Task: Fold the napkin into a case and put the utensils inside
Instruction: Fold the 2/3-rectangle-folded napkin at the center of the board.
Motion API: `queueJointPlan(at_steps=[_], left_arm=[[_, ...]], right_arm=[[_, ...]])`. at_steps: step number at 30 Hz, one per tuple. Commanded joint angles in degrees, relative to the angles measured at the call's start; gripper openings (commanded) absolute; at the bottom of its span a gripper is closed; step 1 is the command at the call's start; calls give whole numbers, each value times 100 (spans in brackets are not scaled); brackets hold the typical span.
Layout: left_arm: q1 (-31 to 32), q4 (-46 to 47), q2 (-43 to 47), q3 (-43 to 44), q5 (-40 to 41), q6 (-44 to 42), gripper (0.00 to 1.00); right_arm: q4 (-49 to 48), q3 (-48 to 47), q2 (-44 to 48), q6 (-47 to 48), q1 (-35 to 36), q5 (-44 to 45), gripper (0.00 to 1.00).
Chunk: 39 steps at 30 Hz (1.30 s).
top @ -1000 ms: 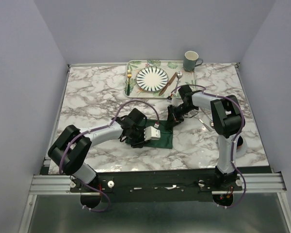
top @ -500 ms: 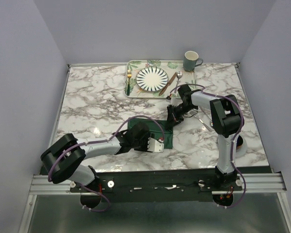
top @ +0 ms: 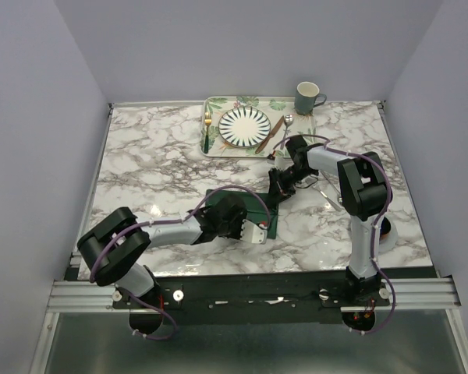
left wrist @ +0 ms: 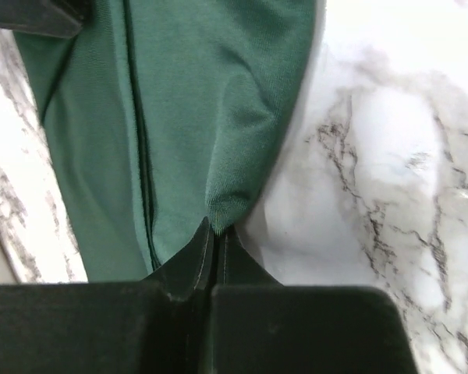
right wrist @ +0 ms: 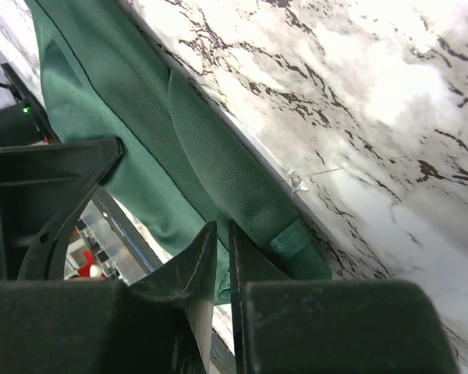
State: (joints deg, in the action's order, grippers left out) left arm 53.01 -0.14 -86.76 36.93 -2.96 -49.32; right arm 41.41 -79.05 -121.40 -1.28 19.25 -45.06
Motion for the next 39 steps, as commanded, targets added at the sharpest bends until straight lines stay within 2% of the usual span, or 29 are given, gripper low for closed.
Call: queueJointPlan(at_steps=[1,2,5,8,13,20,27,39], left_arm=[[-28,-1757,10,270,-1108,238,0],[-37,-1909,62,332,-1502,317,0],[-151,-2481,116,631,-2014,651,0],[-501,-2868,-68,991,-2594,932,0],[-1291,-3710,-753,1869,-3673,1039,0],[-1916,-4793,-1729,2968,-4712,906,0],[-2268,-5048,-2213,3619,-5117,1319,0],[-2559,-5206,-2846,3936,-5531,1969,0]], right_arm=[[-1,117,-209,426,71,920,20],[8,144,-173,444,71,902,20],[34,257,-16,585,71,876,20],[51,346,55,708,71,841,20],[78,302,12,822,71,832,20],[104,179,-94,936,79,911,19],[113,135,-120,963,106,946,19],[210,109,-33,1253,167,929,20]])
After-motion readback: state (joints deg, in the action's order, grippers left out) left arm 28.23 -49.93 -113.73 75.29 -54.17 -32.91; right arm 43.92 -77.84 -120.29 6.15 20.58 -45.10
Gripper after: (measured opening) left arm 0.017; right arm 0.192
